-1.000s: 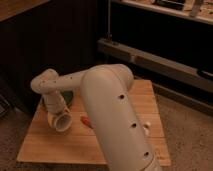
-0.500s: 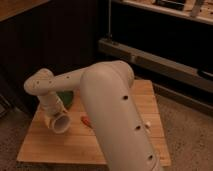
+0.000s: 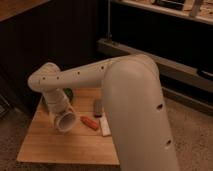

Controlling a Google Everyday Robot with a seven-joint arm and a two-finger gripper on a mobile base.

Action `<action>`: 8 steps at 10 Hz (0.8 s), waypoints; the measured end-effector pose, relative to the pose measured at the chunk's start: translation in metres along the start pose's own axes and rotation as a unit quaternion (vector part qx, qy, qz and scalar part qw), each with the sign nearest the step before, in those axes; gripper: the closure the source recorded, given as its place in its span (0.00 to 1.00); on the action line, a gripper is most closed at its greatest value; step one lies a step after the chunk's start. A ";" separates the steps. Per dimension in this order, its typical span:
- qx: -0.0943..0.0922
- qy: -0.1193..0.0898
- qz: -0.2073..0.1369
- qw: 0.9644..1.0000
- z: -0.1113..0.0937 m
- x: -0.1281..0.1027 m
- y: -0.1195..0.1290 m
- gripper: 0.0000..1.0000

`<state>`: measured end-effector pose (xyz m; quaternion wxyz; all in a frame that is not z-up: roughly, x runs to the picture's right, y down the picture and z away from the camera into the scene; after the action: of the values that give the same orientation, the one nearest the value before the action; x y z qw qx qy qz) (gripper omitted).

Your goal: Place the ceramic cup in the ceramic bowl

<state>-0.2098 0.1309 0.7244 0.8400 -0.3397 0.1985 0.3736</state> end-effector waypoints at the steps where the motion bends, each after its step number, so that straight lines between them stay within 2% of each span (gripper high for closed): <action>1: 0.006 -0.007 0.008 1.000 -0.006 -0.010 -0.009 1.00; 2: 0.016 -0.021 0.021 0.999 -0.020 -0.021 -0.024 1.00; 5: 0.031 -0.063 0.051 0.996 -0.070 -0.037 -0.057 1.00; 7: 0.036 -0.075 0.080 0.993 -0.084 -0.034 -0.083 1.00; 8: 0.040 -0.077 0.105 0.991 -0.088 -0.023 -0.102 1.00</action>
<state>-0.1542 0.0061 0.7202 0.8219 -0.2530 0.1823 0.4767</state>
